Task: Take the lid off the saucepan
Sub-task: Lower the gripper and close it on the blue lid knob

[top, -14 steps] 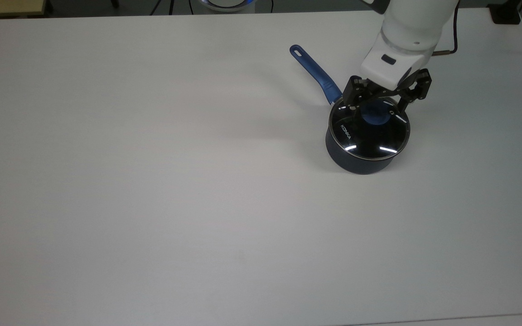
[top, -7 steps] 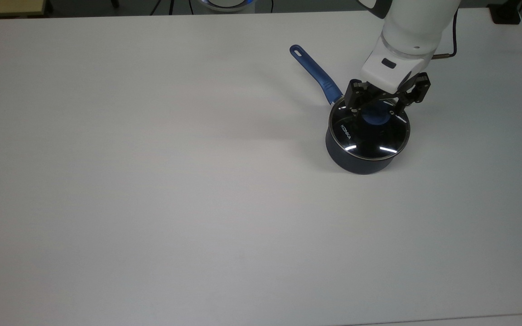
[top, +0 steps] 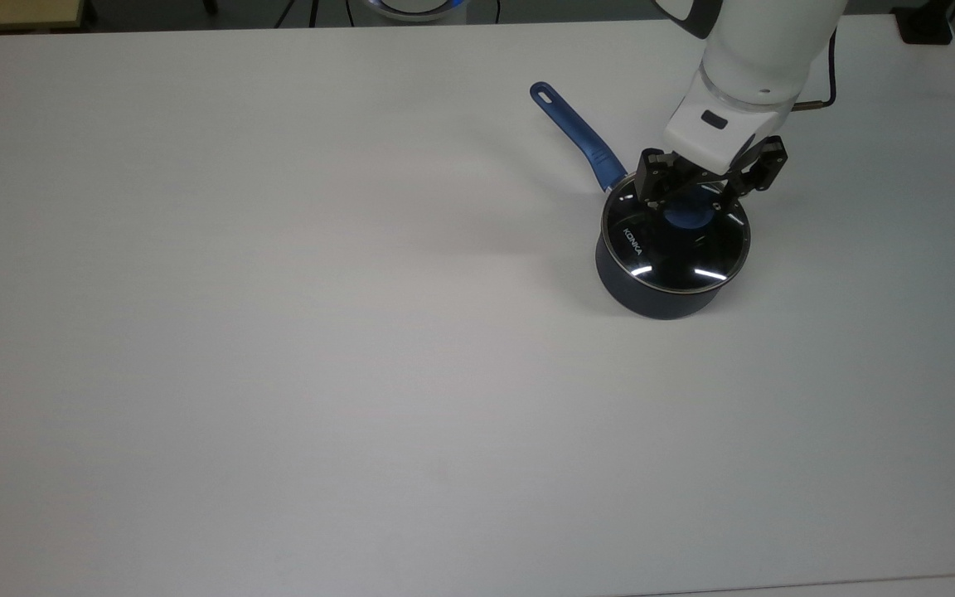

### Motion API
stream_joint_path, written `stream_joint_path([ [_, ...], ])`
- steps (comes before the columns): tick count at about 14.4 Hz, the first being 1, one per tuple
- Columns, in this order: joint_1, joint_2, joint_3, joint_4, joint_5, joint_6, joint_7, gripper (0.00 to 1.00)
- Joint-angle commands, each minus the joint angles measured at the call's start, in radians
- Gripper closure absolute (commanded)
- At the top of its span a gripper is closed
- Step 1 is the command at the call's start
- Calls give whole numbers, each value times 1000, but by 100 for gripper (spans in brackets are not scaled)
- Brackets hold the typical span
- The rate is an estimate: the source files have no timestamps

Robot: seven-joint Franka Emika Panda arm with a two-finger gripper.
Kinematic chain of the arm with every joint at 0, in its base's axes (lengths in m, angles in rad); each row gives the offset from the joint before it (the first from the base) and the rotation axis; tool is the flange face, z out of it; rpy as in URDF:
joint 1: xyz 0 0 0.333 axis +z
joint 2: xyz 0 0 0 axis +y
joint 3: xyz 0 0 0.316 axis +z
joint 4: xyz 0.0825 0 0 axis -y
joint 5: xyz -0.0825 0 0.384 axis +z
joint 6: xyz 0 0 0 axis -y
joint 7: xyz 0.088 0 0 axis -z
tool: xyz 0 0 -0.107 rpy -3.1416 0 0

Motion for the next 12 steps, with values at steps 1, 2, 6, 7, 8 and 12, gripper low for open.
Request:
stream_joint_path([
  [1,17,-4,-11,-11,-24,-1,21,28],
  [2,17,-4,-11,-16,-26,-1,16,35],
  [6,17,-16,-11,-16,-26,-10,13,53],
  [7,15,-28,-11,-16,-26,-17,12,54],
  [8,11,-51,-11,-17,-26,-17,11,54],
  [12,-52,-117,-13,-48,-24,-60,-5,54],
])
